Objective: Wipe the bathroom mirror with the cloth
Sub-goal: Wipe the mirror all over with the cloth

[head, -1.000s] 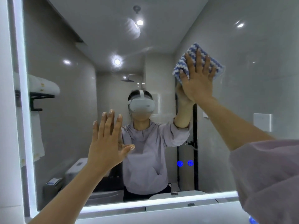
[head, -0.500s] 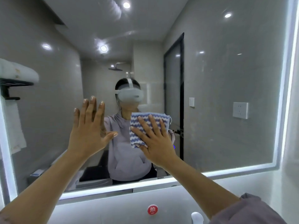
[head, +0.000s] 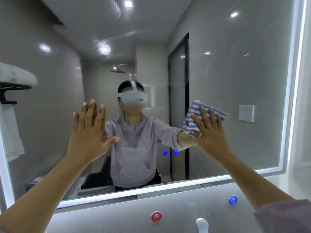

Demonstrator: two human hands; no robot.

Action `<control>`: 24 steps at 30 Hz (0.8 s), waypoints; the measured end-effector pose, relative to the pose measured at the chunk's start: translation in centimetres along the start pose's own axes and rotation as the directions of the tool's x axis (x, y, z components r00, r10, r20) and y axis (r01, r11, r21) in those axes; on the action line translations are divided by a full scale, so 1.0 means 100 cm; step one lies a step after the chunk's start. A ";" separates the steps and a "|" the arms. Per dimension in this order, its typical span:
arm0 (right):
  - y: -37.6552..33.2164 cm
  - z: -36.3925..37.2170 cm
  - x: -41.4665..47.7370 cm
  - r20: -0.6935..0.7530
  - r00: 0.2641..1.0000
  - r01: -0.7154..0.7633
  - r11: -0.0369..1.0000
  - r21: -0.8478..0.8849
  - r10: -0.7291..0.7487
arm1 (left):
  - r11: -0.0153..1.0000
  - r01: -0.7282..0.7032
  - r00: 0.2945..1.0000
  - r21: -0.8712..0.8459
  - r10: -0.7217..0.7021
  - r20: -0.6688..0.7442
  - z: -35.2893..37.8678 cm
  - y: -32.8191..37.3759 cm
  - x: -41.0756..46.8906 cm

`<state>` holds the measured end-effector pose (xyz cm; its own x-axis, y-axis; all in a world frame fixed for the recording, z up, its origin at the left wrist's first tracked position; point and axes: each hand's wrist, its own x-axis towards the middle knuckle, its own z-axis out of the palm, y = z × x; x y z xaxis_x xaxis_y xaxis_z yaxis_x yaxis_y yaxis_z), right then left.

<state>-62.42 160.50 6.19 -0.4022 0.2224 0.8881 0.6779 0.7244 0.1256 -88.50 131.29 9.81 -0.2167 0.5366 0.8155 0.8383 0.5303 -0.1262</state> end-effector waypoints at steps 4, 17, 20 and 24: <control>0.010 -0.003 -0.004 0.007 0.987 -0.160 0.987 0.026 0.160 | 1.000 -0.001 1.000 -0.018 0.001 0.002 0.002 -0.001 0.002; -0.046 0.006 0.002 -0.042 0.961 -0.261 0.950 0.171 0.272 | 0.999 -0.030 0.999 -0.024 0.030 -0.013 0.007 -0.005 0.003; -0.056 0.009 0.001 -0.053 0.993 -0.103 0.988 0.111 0.109 | 0.999 -0.031 0.999 -0.009 0.031 -0.021 0.009 -0.007 0.003; -0.072 0.014 0.003 -0.090 0.988 0.132 0.991 0.025 -0.129 | 0.999 -0.034 0.999 0.005 0.034 -0.026 0.012 -0.008 0.004</control>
<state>-68.32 156.25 4.94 -0.4295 0.0673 0.9006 0.6032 0.7636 0.2306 -89.87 131.85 9.52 -0.1750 0.5371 0.8252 0.8427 0.5152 -0.1566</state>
